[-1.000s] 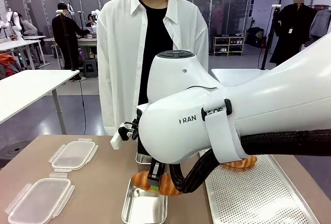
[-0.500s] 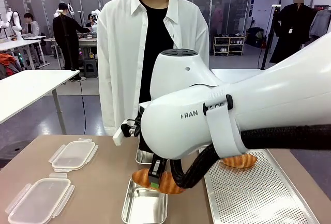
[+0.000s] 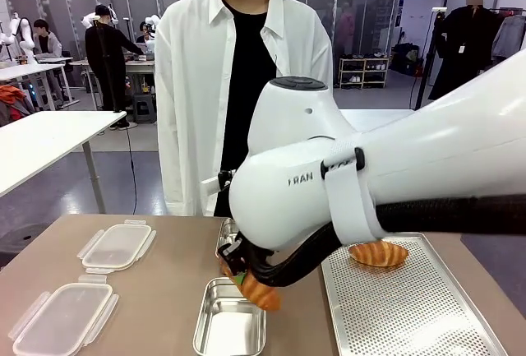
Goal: Place the bread into the airtight container.
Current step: Pick up a Butter Roll and place it into an empty Airtight Container.
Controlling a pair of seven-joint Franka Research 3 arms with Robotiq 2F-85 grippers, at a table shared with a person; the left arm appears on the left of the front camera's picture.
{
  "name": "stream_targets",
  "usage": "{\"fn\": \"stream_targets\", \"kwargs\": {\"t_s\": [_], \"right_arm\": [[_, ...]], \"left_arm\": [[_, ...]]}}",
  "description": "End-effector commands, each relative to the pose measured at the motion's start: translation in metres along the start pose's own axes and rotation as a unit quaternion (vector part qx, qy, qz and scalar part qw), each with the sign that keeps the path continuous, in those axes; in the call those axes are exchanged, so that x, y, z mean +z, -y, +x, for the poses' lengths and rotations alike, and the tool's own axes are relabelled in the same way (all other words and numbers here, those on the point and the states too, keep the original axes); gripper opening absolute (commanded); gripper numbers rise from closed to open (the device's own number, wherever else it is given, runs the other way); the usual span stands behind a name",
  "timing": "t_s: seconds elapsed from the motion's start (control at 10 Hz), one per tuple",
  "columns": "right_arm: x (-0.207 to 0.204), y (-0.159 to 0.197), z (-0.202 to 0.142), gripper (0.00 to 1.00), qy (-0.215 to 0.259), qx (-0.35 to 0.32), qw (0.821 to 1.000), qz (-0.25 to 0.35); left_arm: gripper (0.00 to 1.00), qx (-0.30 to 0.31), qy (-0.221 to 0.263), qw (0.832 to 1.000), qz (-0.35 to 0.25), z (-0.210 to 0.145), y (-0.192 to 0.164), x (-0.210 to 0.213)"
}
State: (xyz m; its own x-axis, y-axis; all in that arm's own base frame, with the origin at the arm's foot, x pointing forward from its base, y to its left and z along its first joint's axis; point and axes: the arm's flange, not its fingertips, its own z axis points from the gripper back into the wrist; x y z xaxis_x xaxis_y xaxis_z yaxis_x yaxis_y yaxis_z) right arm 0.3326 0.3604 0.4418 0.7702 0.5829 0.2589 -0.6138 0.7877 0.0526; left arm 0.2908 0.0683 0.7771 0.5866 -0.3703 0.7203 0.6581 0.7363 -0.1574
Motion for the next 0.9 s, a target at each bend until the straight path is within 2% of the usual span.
{"fn": "stream_targets", "kwargs": {"t_s": [0.0,0.3,0.8], "right_arm": [[-0.027,-0.014,0.007,0.35,0.025,-0.128,0.991,-0.039],[-0.054,-0.01,0.016,0.35,0.033,-0.22,0.975,-0.025],[-0.117,-0.007,0.021,0.35,-0.011,-0.235,0.971,-0.032]], "left_arm": [[1.0,-0.004,0.001,1.0,-0.003,0.001,0.001,0.0],[1.0,-0.004,0.001,1.0,-0.003,0.001,0.001,0.0],[1.0,-0.004,0.001,1.0,-0.003,0.001,0.001,0.0]]}}
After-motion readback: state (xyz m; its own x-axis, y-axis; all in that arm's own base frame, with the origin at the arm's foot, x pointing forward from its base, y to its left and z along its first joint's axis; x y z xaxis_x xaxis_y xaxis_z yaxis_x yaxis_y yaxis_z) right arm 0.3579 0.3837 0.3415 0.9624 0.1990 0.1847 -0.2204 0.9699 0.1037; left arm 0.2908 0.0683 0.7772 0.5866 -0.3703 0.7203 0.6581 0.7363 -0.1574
